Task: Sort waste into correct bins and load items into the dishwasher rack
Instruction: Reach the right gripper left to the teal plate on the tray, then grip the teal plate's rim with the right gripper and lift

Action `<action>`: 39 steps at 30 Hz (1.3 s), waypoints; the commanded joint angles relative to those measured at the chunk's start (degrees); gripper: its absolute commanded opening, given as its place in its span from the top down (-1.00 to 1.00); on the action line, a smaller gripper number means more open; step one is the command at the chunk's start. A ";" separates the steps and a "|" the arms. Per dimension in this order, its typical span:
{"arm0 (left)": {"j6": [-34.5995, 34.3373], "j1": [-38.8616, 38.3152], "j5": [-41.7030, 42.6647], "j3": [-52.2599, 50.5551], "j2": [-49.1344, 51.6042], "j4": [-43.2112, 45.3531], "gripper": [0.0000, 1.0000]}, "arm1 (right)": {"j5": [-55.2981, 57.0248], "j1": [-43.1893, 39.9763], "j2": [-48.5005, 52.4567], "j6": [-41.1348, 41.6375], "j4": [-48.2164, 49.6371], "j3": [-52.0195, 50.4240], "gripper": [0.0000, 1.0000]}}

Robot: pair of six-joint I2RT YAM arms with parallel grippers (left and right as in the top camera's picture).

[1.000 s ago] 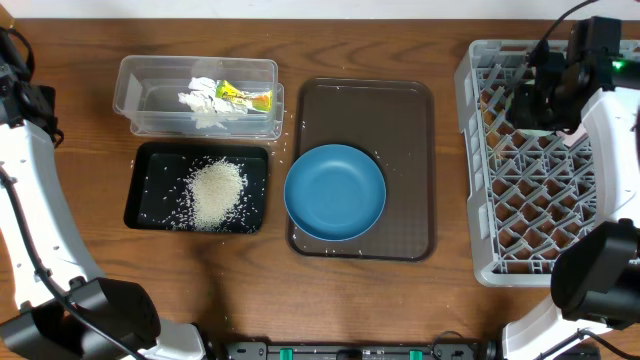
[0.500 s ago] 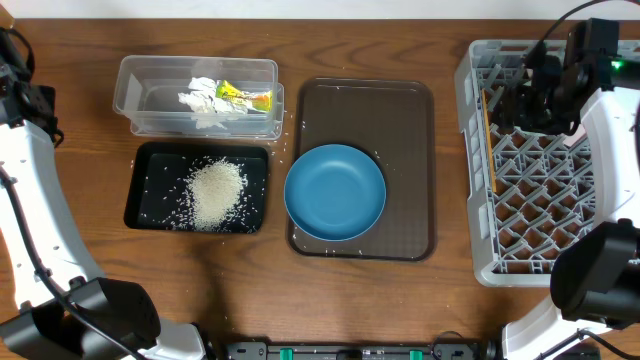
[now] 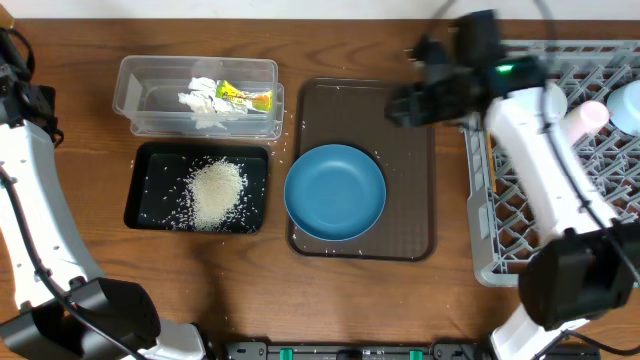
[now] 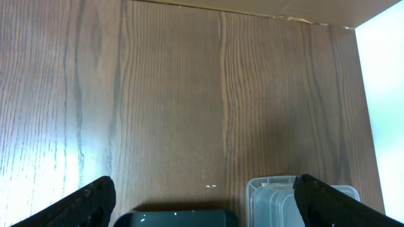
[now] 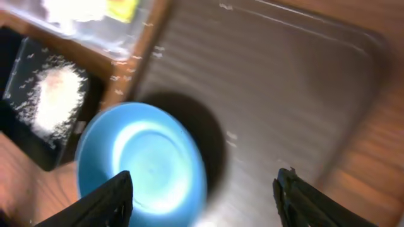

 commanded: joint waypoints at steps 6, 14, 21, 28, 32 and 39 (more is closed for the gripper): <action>0.50 0.09 -0.52 0.11 0.04 -0.35 -0.84 | 4.24 16.70 4.74 0.85 9.97 -0.26 -0.50; 0.52 0.09 -0.52 0.11 0.04 -0.35 -0.85 | 8.35 27.85 11.43 1.77 11.93 -0.26 -0.47; 0.50 0.09 -0.52 0.11 0.04 -0.35 -0.84 | 14.86 33.68 13.03 2.54 3.56 -0.26 -0.24; 0.52 0.09 -0.52 0.11 0.04 -0.37 -0.84 | 18.97 36.09 14.82 2.54 -0.98 -0.37 -0.01; 0.50 0.09 -0.52 0.11 0.04 -0.35 -0.85 | 18.49 36.20 17.35 3.52 -1.42 -0.37 0.00; 0.52 0.09 -0.52 0.11 0.04 -0.35 -0.85 | 16.70 36.26 18.38 5.49 -2.40 -0.37 0.04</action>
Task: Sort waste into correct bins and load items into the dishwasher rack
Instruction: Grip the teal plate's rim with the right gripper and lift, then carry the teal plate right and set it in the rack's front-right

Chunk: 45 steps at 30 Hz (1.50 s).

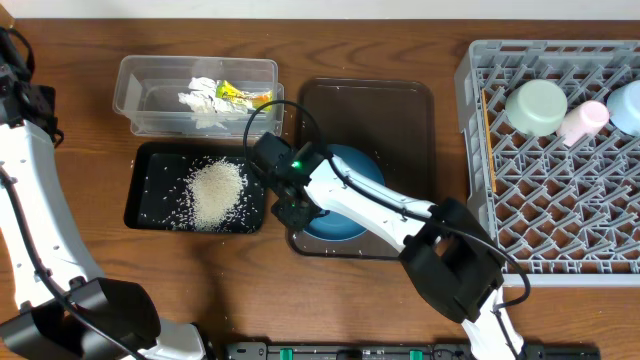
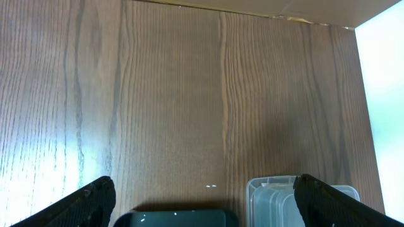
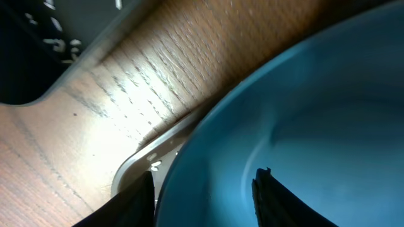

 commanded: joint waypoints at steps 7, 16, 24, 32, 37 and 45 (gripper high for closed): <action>0.50 0.09 -0.52 0.11 0.04 -0.35 -0.84 | -1.97 0.74 0.11 5.05 -0.83 0.02 0.53; 0.50 0.09 -0.52 0.11 0.04 -0.35 -0.84 | -6.84 0.28 -0.11 8.28 -0.35 1.81 0.97; 0.50 0.09 -0.52 0.11 0.04 -0.35 -0.84 | -6.34 -6.29 -6.45 6.25 -10.34 13.49 0.98; 0.50 0.09 -0.52 0.11 0.04 -0.35 -0.85 | -8.07 -25.03 -21.40 5.05 -12.94 16.33 0.98; 0.50 0.09 -0.52 0.11 0.04 -0.35 -0.84 | -21.49 -42.03 -29.09 -1.11 -13.62 16.33 0.98; 0.50 0.09 -0.52 0.11 0.04 -0.35 -0.84 | -47.82 -68.81 -31.30 -12.41 -19.69 14.88 0.98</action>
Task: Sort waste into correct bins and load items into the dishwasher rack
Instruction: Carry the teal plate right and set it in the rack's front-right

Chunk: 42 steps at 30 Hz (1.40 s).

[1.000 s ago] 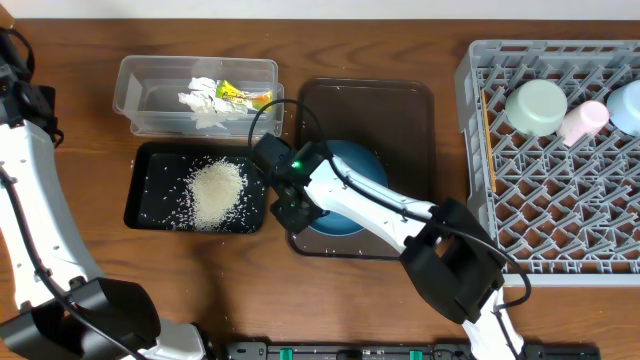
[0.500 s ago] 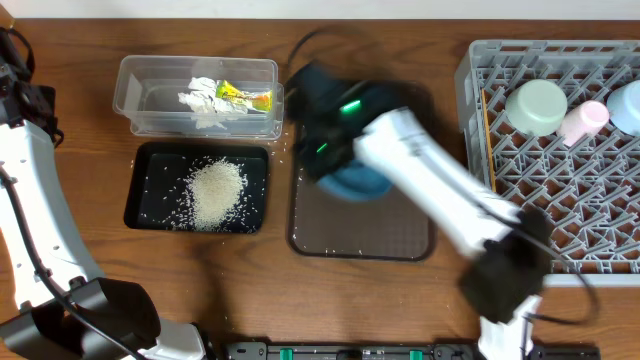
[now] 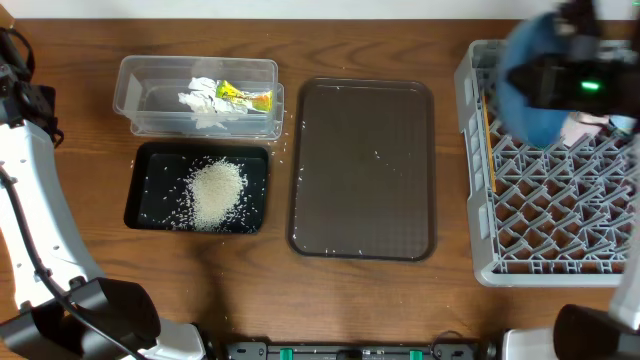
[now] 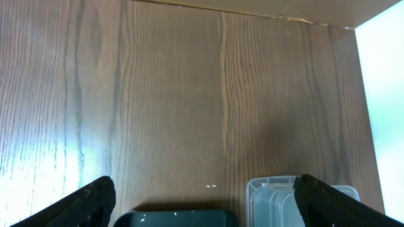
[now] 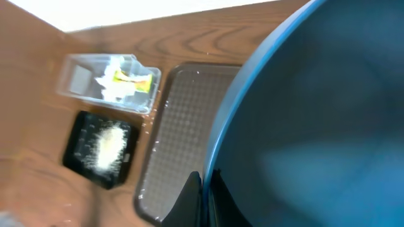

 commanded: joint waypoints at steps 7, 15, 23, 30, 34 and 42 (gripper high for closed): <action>0.52 0.09 -0.52 0.11 0.04 -0.35 -0.84 | -30.64 -22.69 -0.13 -15.13 -1.75 -10.91 0.98; 0.50 0.09 -0.52 0.11 0.04 -0.35 -0.84 | -47.93 -31.95 -0.13 -20.68 6.93 -26.97 0.98; 0.50 0.09 -0.55 0.11 0.04 -0.35 -0.84 | -49.44 -34.14 -0.13 -16.33 11.82 -35.23 0.98; 0.50 0.09 -0.52 0.11 0.04 -0.35 -0.85 | -32.46 -36.44 -0.13 -8.79 10.97 -35.32 0.98; 0.52 0.09 -0.52 0.11 0.04 -0.35 -0.85 | -28.39 -38.29 -0.15 -7.52 10.60 -35.32 0.97; 0.52 0.09 -0.52 0.11 0.04 -0.35 -0.85 | -22.34 -41.09 -0.42 -3.50 10.84 -35.21 0.57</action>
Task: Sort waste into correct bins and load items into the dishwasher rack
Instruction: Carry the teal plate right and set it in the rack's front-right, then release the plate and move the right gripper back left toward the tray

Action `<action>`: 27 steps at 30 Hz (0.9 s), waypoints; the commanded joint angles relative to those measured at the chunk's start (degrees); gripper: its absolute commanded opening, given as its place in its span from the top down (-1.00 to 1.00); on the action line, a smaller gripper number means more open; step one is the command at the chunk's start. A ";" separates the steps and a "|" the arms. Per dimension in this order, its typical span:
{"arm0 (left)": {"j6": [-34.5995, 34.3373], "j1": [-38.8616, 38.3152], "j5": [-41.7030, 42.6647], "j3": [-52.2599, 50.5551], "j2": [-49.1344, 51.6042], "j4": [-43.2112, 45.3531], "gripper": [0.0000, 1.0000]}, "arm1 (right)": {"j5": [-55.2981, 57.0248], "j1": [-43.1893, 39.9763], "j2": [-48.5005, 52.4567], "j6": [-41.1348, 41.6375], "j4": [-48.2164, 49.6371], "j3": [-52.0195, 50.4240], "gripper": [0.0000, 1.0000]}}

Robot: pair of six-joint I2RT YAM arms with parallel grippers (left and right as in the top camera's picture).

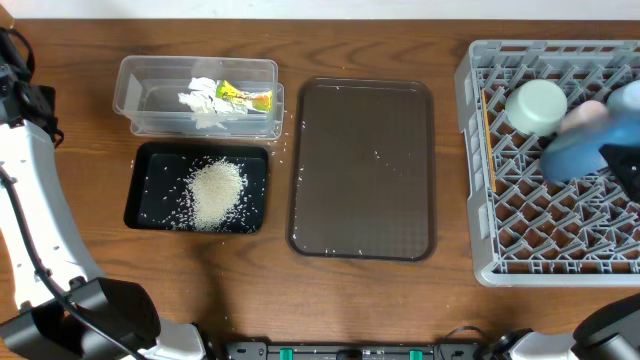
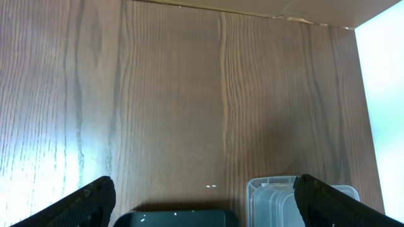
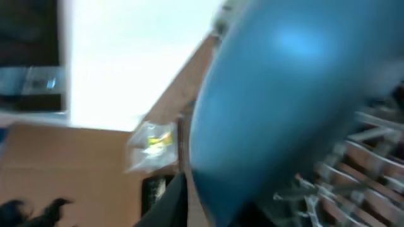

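Observation:
The blue plate (image 1: 578, 152) hangs tilted and blurred over the grey dishwasher rack (image 1: 500, 250), beside the cups. My right gripper (image 3: 227, 203) is shut on the plate's rim; the plate (image 3: 297, 94) fills most of the right wrist view. One dark finger (image 3: 180, 198) shows at its left edge. My left gripper (image 2: 202, 203) stands open and unladen above the bare wood at the far left of the table. The clear bin (image 1: 200, 95) holds paper and wrapper scraps. The black tray (image 1: 150, 205) holds a heap of rice.
The brown serving tray (image 1: 365, 215) lies bare in the middle with a few rice grains. In the rack stand a green cup (image 1: 537, 105), a pink cup (image 1: 592, 110) and a pale blue cup (image 1: 630, 98). The left arm (image 1: 30, 200) runs along the left edge.
My right gripper has carried the blue plate from above the rack's far left corner to lower over the rack's middle right. The left arm has not moved.
My right gripper was open above the brown tray with the blue plate lying on it. Then it was down at the plate's left rim. Then the tray was bare and the plate was held over the rack's far corner, and now over the rack's middle.

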 commanded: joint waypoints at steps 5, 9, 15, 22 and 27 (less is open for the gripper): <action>0.50 0.09 -0.52 0.11 0.04 -0.35 -0.85 | 10.01 -1.27 -2.51 6.08 1.49 0.31 0.37; 0.50 0.09 -0.55 0.11 0.04 -0.35 -0.85 | 17.79 -1.27 -7.34 11.82 3.56 0.42 0.36; 0.52 0.09 -0.52 0.11 0.04 -0.35 -0.85 | 20.44 -0.72 -16.83 15.21 4.48 0.42 0.05; 0.50 0.09 -0.55 0.11 0.04 -0.35 -0.84 | 26.21 2.01 -26.23 19.37 8.63 0.42 -0.26; 0.50 0.09 -0.52 0.11 0.04 -0.35 -0.84 | 35.78 7.15 -26.84 21.22 8.79 0.39 -0.19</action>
